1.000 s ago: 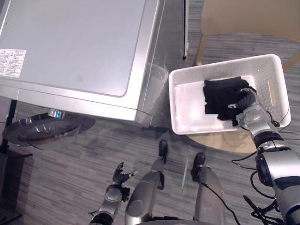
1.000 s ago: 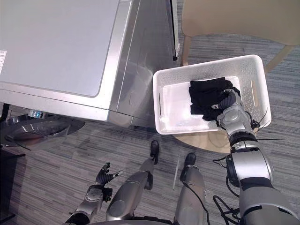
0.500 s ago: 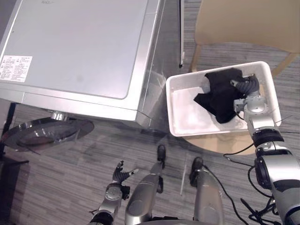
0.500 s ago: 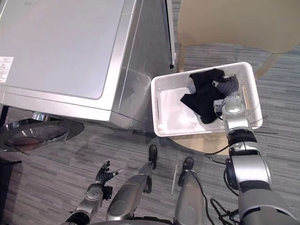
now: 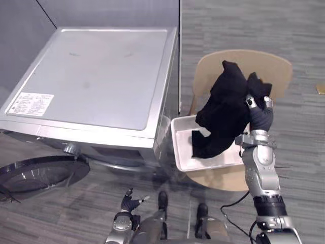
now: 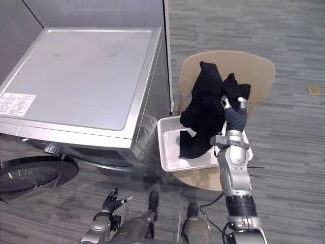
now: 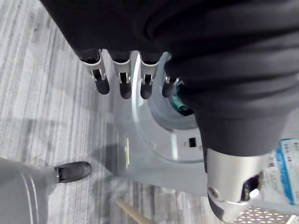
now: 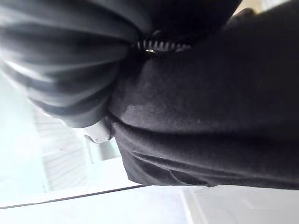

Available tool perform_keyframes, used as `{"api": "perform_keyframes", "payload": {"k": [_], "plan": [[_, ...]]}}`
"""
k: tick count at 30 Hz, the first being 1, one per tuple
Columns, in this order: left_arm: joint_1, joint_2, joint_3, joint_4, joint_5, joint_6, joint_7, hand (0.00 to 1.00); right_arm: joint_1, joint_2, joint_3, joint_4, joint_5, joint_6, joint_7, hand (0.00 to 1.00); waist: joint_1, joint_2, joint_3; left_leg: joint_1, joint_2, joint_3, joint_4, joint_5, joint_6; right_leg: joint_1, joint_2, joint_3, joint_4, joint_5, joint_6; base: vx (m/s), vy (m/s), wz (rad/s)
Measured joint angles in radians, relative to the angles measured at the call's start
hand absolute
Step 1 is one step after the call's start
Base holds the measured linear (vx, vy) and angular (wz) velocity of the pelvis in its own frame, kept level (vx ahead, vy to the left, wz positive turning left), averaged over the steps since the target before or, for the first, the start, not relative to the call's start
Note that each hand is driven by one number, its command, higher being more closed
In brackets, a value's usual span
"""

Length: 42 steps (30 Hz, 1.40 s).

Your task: Pick up the laundry basket with both hands and put the clothes into the washing machine.

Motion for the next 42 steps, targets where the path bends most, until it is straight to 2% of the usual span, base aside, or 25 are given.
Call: {"api": "perform_keyframes", "payload": {"k": [4,7,11,15,19,22,26,29,35,42], "plan": [[0.029,0.002,-0.006,-0.010,0.000,0.001,0.000,0.00,0.083,0.031,0.001,-0.096,-0.014,-0.013,0.007,1.00,-0.001,-0.018,-0.036,0.025,0.007,0.009,-0.007,-0.024,0.012,0.044,0.016,0.008,-0.059,0.017,0.006,0.01,-0.003,-0.09],[0.073,0.003,-0.015,-0.090,0.000,0.004,0.000,0.00,0.118,0.030,0.001,-0.138,-0.023,-0.016,0.010,1.00,-0.001,-0.025,-0.042,0.051,0.007,0.010,-0.007,-0.031,0.015,0.080,0.019,0.011,-0.080,0.029,-0.001,0.05,-0.001,-0.04],[0.189,0.009,-0.049,-0.369,0.002,-0.015,-0.001,0.00,0.148,0.026,0.006,-0.199,-0.049,-0.019,0.021,1.00,0.004,-0.027,-0.062,0.075,0.003,0.006,-0.006,-0.028,0.020,0.115,0.019,0.001,-0.093,0.030,0.000,0.05,-0.002,0.06],[0.241,0.011,-0.047,-0.517,-0.002,-0.038,-0.001,0.00,0.149,0.024,0.030,-0.202,-0.056,-0.023,0.021,1.00,0.013,-0.027,-0.080,0.100,0.000,-0.009,-0.006,-0.027,0.021,0.146,0.018,-0.011,-0.096,0.027,0.001,0.04,-0.007,0.10],[0.248,0.020,-0.061,-0.567,-0.053,-0.057,-0.047,0.00,0.148,0.003,0.053,-0.202,-0.052,-0.024,0.023,1.00,0.016,-0.024,-0.088,0.101,0.000,-0.023,-0.007,-0.027,0.021,0.156,0.018,-0.030,-0.097,0.026,0.002,-0.01,-0.001,0.14],[0.270,0.070,-0.132,-0.619,-0.116,-0.061,-0.116,0.00,0.146,-0.036,0.088,-0.202,-0.031,-0.024,0.043,1.00,0.017,-0.024,-0.099,0.103,0.000,-0.025,-0.007,-0.030,0.017,0.159,0.019,-0.030,-0.096,0.026,0.002,0.00,0.000,0.00],[0.269,0.109,-0.218,-0.672,-0.137,-0.074,-0.198,0.00,0.125,-0.067,0.131,-0.202,-0.009,-0.023,0.053,1.00,0.015,-0.025,-0.105,0.108,0.001,-0.023,-0.007,-0.030,0.017,0.162,0.020,-0.029,-0.096,0.026,0.002,-0.01,0.000,0.00],[0.274,0.134,-0.264,-0.691,-0.147,-0.074,-0.233,0.00,0.096,-0.091,0.169,-0.195,0.003,-0.023,0.079,1.00,0.013,-0.025,-0.121,0.110,0.002,-0.022,-0.007,-0.030,0.017,0.164,0.021,-0.027,-0.099,0.027,0.002,0.00,0.000,0.00],[0.269,0.165,-0.355,-0.773,-0.179,-0.078,-0.283,0.00,0.034,-0.113,0.241,-0.143,0.059,-0.020,0.116,1.00,0.014,-0.028,-0.132,0.121,0.004,-0.021,-0.007,-0.029,0.017,0.179,0.027,-0.026,-0.114,0.031,0.000,0.00,0.000,0.00],[0.227,0.156,-0.451,-0.868,-0.175,-0.095,-0.268,0.00,-0.026,-0.115,0.321,-0.143,0.122,-0.020,0.139,1.00,0.021,-0.032,-0.137,0.129,0.006,-0.019,-0.008,-0.027,0.021,0.195,0.032,-0.024,-0.130,0.040,-0.004,0.00,0.000,0.00]]}}
